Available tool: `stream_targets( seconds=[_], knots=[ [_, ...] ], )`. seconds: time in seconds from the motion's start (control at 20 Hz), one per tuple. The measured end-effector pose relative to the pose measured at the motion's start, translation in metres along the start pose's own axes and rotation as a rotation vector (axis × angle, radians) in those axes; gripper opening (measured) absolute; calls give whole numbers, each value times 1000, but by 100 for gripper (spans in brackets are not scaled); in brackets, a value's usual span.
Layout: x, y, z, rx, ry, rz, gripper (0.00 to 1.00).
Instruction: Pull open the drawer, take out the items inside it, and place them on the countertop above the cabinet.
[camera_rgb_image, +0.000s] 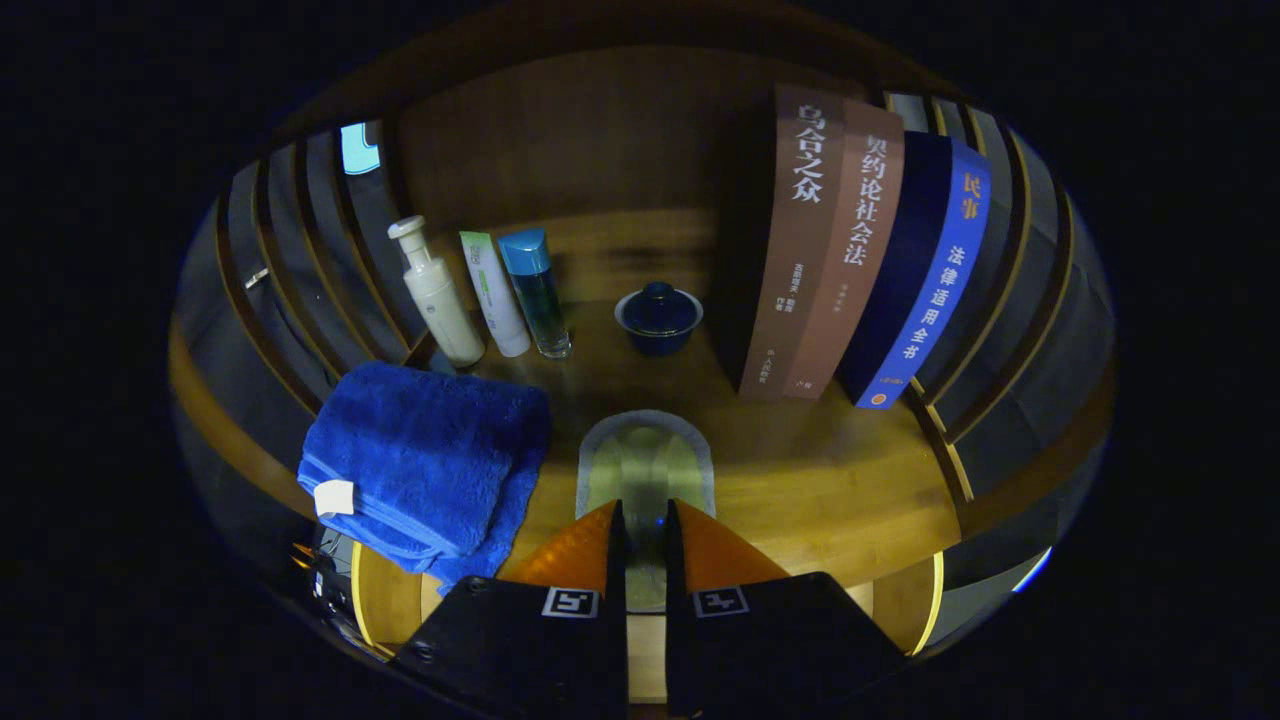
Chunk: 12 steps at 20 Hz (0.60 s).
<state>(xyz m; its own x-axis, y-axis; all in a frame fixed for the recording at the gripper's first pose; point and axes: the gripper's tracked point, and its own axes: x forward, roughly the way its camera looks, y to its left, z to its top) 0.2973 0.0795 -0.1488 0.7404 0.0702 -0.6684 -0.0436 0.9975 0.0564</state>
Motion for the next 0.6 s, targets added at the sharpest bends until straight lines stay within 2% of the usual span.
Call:
stream_targets(
  seconds=[0.2,0.5,0.6],
  knots=[
    [5,-2,2,38,-15,7,27],
    [-17,-3,1,21,-130,2,99],
    [-35,-1,-2,32,-198,9,100]
  ],
)
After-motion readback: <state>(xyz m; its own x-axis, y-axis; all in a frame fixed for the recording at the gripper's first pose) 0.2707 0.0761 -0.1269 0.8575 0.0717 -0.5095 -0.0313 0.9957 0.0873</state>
